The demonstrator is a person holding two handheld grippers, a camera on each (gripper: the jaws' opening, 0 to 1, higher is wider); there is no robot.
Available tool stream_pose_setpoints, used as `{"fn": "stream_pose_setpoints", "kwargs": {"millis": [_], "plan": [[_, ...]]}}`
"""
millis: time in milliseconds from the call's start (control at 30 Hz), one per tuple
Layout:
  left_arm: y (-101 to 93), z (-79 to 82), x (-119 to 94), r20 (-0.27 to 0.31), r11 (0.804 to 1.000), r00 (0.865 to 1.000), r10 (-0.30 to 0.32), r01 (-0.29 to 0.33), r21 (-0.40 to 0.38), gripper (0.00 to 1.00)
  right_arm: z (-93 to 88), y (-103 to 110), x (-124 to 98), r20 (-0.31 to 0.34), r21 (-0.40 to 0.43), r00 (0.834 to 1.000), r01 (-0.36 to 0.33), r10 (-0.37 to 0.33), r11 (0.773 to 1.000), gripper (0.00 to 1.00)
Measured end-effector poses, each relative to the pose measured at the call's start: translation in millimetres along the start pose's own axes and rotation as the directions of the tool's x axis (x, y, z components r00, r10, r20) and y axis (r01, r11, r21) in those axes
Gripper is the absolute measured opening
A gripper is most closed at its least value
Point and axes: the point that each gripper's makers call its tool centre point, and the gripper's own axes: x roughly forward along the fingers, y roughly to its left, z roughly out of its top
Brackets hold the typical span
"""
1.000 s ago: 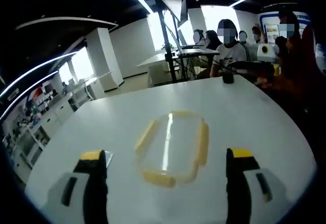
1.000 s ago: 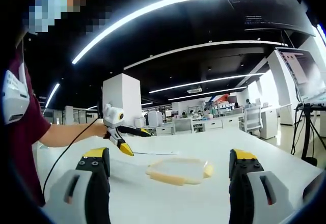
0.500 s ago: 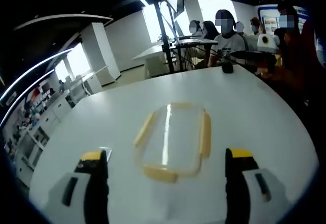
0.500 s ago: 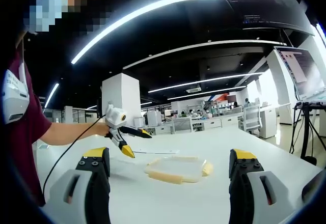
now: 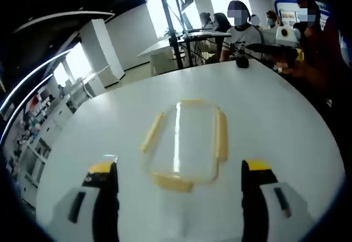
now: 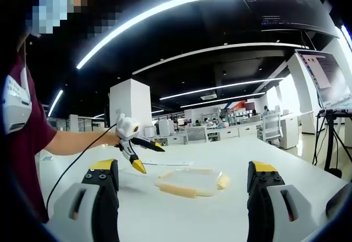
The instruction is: Snap each plastic latch of the storage box into its locked position after aligning the lid with the box until every specified latch is closed and the lid sits flush.
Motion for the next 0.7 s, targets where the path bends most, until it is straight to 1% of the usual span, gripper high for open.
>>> {"fn": "stream_pose_setpoints", "kwargs": {"millis": [167,567,600,700], "plan": [[-0.7,-4.5,3.5,-0.027,1.000,1.000,-0.015,0.015,0.012,0.90,-0.8,0.1,-0.2,-0.003,0.000,1.000,0.002,-0.002,1.000,0.99],[-0.5,-11.9,8.1,-0.069,0.999,0.997,-0.032,0.034,0.024,0.87,-0.1,-0.7,-1.1,-0.003,-0.002,1.000,0.005,-0.005,1.000,0.99],[0.3,-13.8,10.3,-0.082,0.999,0.996,-0.037,0.039,0.030,0.87,-0.7,-1.2,-1.4,-0.005,-0.004,1.000,0.006,-0.006,1.000,0.99],[0.8,-15.8,12.5,-0.092,0.998,0.995,-0.043,0.046,0.032,0.86,-1.0,-2.6,-2.4,-0.005,-0.002,1.000,0.010,-0.010,1.000,0.99]]}}
